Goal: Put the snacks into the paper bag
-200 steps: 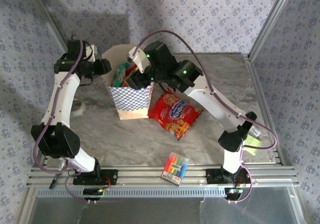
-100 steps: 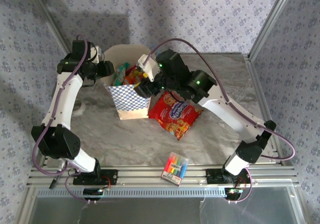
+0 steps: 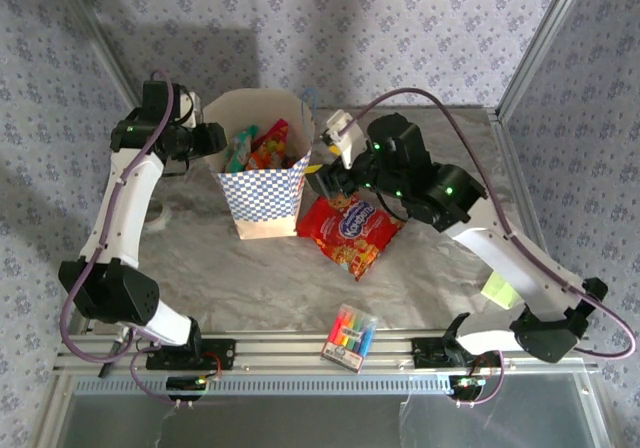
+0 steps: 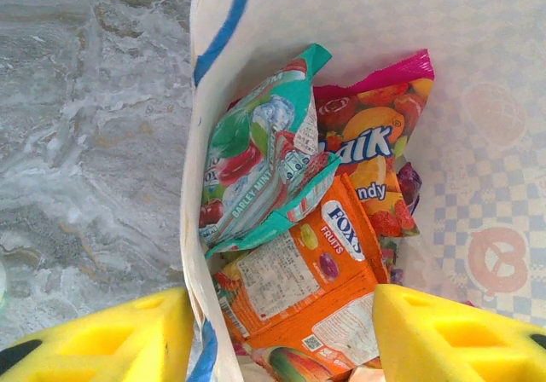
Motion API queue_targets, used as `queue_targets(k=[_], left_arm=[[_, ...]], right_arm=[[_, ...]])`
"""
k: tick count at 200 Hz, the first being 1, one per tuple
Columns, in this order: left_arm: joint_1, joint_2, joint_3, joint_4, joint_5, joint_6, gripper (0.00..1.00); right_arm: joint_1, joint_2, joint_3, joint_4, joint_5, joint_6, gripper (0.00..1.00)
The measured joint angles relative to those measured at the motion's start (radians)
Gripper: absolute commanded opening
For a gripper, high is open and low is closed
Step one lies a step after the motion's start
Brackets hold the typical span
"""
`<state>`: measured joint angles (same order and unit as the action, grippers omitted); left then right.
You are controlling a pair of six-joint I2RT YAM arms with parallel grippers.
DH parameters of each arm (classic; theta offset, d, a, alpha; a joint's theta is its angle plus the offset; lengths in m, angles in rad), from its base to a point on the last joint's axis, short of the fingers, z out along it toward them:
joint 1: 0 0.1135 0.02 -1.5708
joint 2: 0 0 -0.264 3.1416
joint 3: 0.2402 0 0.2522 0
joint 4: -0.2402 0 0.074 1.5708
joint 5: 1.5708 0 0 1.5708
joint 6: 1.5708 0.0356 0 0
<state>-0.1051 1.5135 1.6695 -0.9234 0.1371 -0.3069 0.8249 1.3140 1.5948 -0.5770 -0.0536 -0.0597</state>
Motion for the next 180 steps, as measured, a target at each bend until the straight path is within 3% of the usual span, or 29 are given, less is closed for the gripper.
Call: queue_targets(k=[94,180], left_arm=[[-0.015,-0.035,0.0,-0.02,0.0,0.0,0.58],[-0.015,-0.04,-0.002,-0.029,-0.023,0.0,0.58]], right_arm=[[-0.179,-0.109,-0.243,0.005,0.033,0.151,0.69],[-0.329,-0.08,-0.347,-0.01,0.03,0.221,0.66]])
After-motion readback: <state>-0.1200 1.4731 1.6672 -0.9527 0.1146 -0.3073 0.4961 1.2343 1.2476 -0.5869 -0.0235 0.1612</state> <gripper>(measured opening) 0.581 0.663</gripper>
